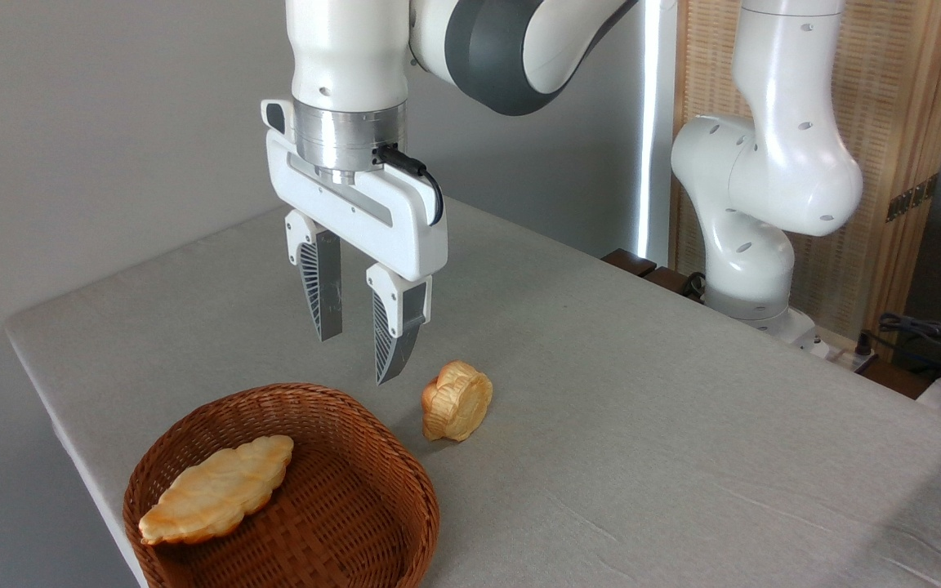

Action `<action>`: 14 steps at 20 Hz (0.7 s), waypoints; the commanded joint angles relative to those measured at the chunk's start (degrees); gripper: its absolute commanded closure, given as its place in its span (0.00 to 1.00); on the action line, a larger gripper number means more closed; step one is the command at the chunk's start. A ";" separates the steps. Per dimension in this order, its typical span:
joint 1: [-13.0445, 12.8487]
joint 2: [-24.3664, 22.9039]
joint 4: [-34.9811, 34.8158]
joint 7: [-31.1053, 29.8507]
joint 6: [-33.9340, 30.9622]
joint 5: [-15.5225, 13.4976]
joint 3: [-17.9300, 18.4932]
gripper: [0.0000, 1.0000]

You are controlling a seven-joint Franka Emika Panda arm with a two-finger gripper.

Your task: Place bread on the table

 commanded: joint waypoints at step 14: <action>-0.20 0.64 2.07 0.92 -3.52 -0.33 0.61 0.00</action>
